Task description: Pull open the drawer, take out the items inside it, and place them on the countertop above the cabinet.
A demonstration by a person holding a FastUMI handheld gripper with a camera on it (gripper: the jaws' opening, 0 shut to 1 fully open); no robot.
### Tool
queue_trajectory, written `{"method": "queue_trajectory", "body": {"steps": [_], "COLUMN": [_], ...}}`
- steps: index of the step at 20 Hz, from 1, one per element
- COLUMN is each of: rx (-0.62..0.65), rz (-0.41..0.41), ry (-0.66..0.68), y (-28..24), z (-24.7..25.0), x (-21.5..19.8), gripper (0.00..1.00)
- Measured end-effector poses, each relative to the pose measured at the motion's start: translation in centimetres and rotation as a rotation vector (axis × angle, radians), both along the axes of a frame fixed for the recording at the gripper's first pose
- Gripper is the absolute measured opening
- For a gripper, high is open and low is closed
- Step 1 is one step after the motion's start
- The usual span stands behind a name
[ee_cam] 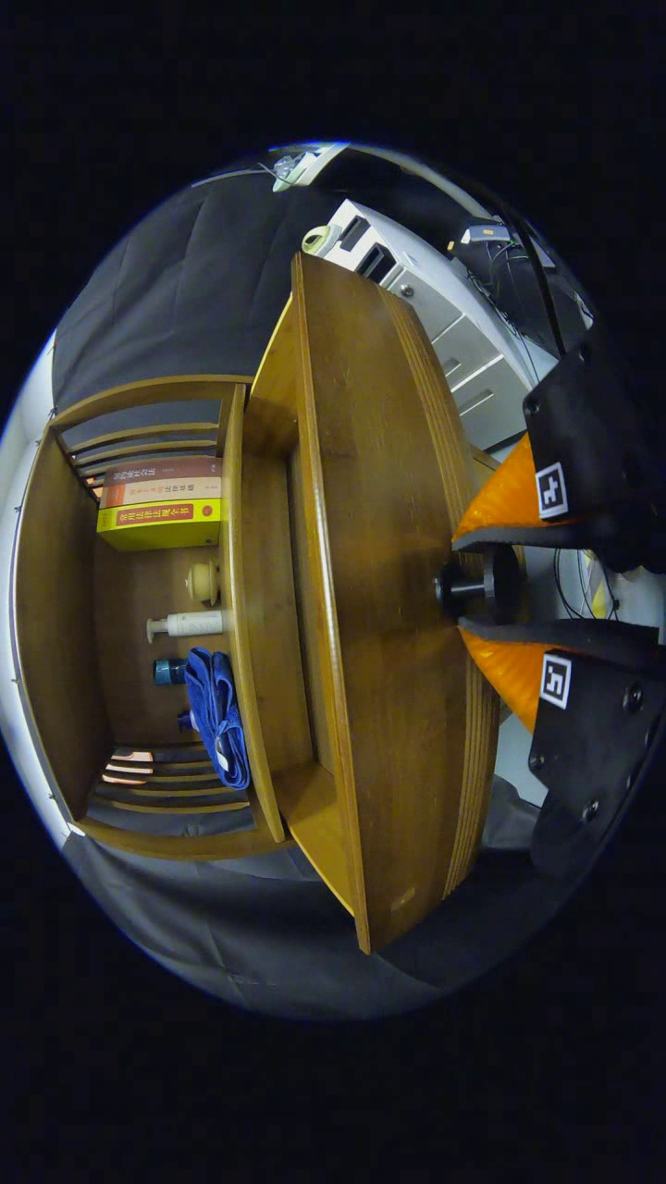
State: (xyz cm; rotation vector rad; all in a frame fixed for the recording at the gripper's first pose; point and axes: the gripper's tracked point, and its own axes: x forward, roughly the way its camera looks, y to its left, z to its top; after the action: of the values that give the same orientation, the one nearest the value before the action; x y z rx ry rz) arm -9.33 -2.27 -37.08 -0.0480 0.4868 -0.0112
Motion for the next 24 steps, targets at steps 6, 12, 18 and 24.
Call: {"method": "queue_trajectory", "body": {"steps": [6,12,18,24], "rx": [-0.014,-0.026,0.009,0.042], "rz": [-0.012,-0.018,-0.038,-0.060], "ry": [0.008,-0.029,-0.016,-0.057], "y": [-0.2,-0.4,-0.6,-0.1], "z": [0.0,0.4,0.4,4.4], "x": [-0.9,-1.5,-1.5,-1.2], "gripper": [0.40,0.40,0.44,0.61]}}
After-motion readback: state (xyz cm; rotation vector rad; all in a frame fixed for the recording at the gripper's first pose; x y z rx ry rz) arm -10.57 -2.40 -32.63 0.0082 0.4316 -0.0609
